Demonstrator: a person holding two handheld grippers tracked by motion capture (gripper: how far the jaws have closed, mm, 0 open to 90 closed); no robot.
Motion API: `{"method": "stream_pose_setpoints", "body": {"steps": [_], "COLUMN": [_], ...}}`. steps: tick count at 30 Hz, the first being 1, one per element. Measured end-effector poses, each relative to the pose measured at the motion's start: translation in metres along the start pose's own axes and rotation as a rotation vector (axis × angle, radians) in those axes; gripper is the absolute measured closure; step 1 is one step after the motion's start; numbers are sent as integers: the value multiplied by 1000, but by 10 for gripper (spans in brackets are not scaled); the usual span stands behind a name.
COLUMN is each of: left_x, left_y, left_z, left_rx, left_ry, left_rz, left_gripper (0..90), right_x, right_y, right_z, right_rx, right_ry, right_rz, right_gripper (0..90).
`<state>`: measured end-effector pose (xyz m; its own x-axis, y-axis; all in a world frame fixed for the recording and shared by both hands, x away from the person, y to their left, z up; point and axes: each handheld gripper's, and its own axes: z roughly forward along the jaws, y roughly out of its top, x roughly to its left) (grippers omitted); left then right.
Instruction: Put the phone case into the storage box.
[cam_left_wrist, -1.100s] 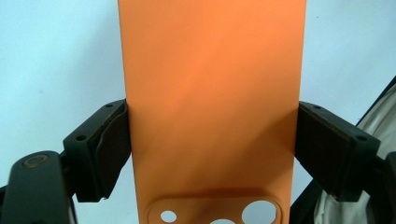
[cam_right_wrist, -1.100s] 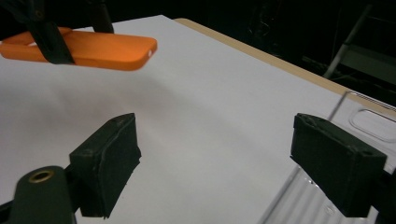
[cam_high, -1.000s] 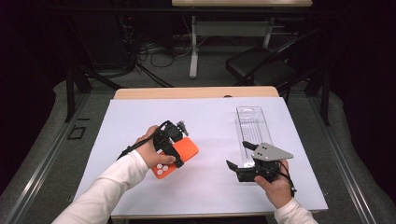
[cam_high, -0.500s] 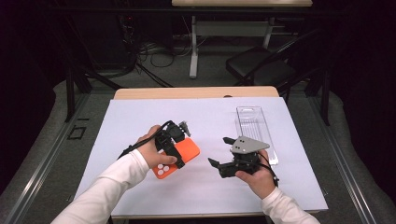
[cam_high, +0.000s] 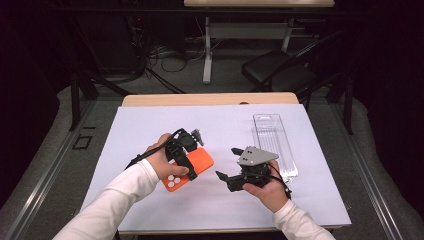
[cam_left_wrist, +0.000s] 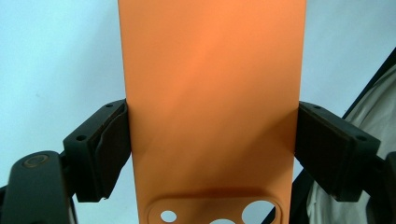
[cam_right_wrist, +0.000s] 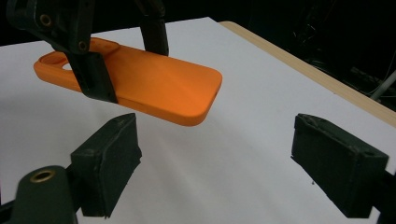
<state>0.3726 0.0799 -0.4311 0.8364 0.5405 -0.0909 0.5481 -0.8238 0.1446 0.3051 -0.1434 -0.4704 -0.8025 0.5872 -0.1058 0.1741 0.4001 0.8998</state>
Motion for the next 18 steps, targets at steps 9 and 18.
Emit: {"method": "stream_pose_setpoints", "body": {"steps": [9, 18], "left_x": [1, 4], "left_y": [1, 2], "left_z": [-2, -5], "left_rx": [8, 17], "left_ry": [4, -1], "left_rz": [3, -3], "left_gripper": [157, 157], "right_x": [0, 1], "right_y": [3, 8], "right_z": [1, 1], "right_rx": [31, 78], "right_ry": [-24, -48], "right_rz": [-34, -110], "right_gripper": [99, 93]}}
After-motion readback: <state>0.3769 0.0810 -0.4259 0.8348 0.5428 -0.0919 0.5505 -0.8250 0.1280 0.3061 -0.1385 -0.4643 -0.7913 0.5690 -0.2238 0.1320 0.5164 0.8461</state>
